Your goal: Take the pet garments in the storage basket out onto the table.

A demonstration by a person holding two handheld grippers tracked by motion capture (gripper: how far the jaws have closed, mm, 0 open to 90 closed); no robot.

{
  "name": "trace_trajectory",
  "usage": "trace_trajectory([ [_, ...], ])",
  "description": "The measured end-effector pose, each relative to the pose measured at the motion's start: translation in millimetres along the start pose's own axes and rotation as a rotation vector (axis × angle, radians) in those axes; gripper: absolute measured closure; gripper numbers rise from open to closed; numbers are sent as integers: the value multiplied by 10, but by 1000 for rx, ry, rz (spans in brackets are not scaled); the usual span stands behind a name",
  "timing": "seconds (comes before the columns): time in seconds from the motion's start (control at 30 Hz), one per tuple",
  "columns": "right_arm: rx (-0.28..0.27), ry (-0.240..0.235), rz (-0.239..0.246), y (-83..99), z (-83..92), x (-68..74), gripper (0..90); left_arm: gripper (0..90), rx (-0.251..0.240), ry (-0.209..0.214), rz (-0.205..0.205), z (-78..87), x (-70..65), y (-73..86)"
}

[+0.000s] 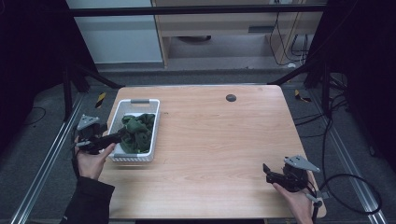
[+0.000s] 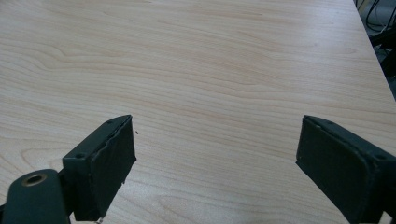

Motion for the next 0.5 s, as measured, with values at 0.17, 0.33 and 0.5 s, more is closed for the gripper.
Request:
trace_trajectory([
  [0.17, 11, -5, -3, 13, -10, 15, 111, 201, 32, 4, -1, -97, 14, 20],
  [0.33, 20, -3, 10, 28, -30, 16, 108, 199, 59, 7, -18, -187, 6, 26],
  [0.5, 25, -4, 15, 31, -33, 28, 105, 197, 76, 6, -27, -253, 7, -13],
])
Point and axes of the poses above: each handheld gripper's, and its own axes: z roughly backward along the jaws, y roughly out of its underside, x roughly to its left, the point moved 10 cm from there along -z, roughly forward along the jaws, and after that the axes turned 15 degrees about -z, right-handed, at the moved point
